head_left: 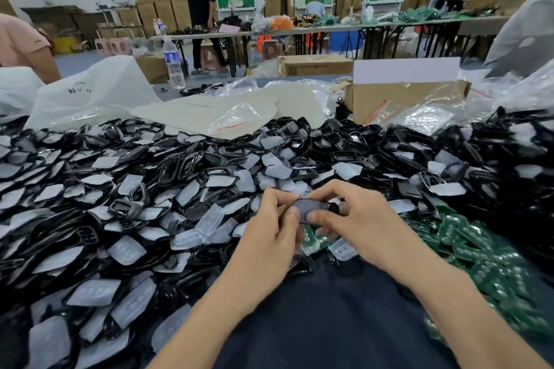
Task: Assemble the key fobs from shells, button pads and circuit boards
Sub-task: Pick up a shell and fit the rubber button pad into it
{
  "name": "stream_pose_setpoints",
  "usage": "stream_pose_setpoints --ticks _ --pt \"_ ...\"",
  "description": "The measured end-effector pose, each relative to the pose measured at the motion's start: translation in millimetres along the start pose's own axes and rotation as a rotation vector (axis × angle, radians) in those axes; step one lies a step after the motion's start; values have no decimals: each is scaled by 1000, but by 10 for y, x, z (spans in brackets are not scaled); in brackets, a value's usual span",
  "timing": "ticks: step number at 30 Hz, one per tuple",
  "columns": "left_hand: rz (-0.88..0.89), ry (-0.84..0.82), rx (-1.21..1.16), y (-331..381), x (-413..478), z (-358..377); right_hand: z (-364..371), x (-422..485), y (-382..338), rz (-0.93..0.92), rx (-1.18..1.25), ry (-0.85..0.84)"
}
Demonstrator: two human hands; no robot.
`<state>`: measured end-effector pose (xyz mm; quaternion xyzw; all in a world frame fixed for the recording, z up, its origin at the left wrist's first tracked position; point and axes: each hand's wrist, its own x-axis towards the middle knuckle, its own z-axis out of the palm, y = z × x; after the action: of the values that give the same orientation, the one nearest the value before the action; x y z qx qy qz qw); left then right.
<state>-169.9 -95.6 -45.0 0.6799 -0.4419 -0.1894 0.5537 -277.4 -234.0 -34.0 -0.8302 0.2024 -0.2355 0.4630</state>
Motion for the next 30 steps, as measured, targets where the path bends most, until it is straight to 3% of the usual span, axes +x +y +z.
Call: stream_pose_setpoints --ticks 5,9,11,16,22,30 --pt "-178 -95 -81 68 -185 -46 -99 -98 -83 -67 -235 -110" --pt "-331 -187 -96 77 -335 -15 -150 -129 -40 -62 -108 59" --pt "-359 -220 79 88 -396 11 -166 -122 -43 -68 -64 145" --pt "-273 -196 769 64 -432 -86 -219 -77 16 -40 -1 309" --pt "-129 -150 928 179 -178 -158 -309 10 44 -11 -9 421" --pt "-25 -293 1176 68 286 160 -335 222 75 50 -85 448"
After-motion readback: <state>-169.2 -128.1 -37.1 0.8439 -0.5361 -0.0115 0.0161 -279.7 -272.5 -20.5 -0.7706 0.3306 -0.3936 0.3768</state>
